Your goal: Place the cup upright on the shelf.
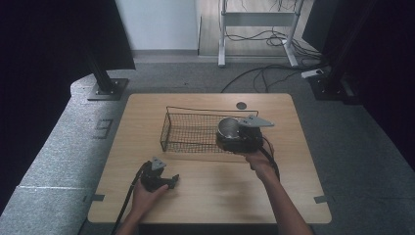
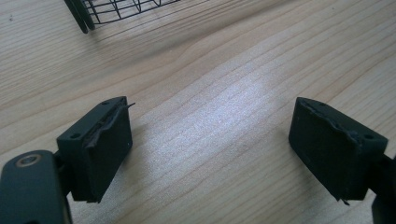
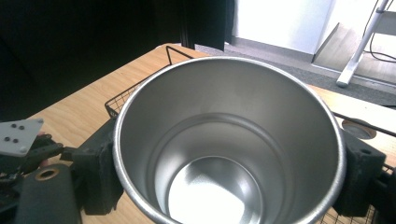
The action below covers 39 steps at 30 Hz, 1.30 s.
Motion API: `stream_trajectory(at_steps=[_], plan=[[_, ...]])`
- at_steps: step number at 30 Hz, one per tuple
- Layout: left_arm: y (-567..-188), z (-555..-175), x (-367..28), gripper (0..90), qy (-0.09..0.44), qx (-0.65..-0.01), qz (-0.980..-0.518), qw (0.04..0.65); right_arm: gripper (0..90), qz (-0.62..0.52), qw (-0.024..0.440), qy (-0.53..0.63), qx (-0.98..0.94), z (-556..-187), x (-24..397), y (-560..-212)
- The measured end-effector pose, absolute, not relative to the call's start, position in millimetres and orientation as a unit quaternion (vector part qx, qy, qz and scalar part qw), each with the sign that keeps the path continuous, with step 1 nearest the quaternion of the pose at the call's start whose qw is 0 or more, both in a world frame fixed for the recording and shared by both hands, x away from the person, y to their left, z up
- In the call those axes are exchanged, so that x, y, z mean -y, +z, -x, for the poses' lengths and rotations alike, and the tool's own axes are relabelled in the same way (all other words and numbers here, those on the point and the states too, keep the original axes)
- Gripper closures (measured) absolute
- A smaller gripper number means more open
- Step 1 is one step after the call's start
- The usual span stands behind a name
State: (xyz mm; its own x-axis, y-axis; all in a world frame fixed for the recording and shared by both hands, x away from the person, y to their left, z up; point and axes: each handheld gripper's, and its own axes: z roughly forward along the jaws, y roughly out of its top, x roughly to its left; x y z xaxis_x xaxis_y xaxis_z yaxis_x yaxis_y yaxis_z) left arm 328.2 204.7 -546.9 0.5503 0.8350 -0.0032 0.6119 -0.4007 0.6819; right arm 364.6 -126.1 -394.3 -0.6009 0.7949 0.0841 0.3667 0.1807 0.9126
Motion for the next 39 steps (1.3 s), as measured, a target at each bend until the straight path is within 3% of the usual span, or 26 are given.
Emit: stream_trajectory(at_steps=[39], plan=[[-546.9, -328.2, -204.6, 13.3, 0.172, -0.442, -0.819, 0.324, 15.8, -0.398, 0.221, 0.505, -0.733, -413.0, 116.2, -387.1]])
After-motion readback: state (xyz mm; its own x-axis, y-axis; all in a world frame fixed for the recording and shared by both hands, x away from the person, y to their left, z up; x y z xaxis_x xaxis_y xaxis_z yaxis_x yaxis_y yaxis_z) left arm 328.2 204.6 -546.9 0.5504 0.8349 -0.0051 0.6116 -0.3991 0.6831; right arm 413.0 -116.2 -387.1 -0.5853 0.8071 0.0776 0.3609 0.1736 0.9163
